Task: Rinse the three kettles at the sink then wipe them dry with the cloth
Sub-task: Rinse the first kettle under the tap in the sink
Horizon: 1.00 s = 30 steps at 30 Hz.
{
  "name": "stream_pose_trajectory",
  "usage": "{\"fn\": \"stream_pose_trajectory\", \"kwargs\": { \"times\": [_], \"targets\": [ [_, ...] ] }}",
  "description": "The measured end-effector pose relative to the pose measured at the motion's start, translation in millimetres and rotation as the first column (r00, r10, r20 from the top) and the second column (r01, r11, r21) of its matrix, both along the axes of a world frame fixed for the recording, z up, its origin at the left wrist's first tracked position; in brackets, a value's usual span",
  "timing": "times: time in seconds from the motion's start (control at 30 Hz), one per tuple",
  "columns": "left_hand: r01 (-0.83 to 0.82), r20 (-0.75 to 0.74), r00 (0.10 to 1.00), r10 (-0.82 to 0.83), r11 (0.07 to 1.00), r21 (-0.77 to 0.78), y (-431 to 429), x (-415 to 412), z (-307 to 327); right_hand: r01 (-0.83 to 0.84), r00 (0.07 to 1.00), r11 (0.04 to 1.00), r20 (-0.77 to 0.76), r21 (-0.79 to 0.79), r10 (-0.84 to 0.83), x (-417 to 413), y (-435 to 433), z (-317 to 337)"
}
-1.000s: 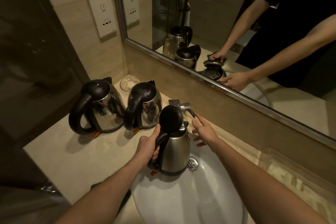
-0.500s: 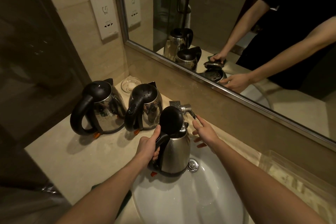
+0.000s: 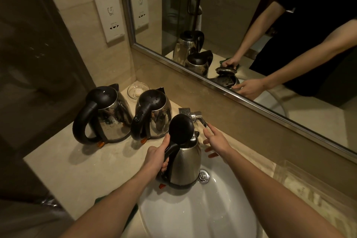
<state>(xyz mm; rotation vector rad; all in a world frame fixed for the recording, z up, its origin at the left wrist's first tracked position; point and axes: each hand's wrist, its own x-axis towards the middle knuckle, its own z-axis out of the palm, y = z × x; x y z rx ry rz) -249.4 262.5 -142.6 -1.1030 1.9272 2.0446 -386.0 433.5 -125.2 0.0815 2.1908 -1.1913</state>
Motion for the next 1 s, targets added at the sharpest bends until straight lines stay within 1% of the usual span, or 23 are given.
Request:
{"fn": "stream_pose_trajectory", "kwargs": {
  "times": [0.47,1.0],
  "targets": [
    [-0.005,-0.009,1.0,0.005,1.0,-0.017,-0.2,1.3,-1.7,0.0,1.0,1.0,-0.004,0.001,0.0,0.5,-0.8,0.3],
    [-0.012,-0.007,1.0,0.012,1.0,0.006,0.8,1.9,0.2,0.011,1.0,1.0,0.006,-0.003,-0.011,2.0,-0.4,0.5]
  ]
}}
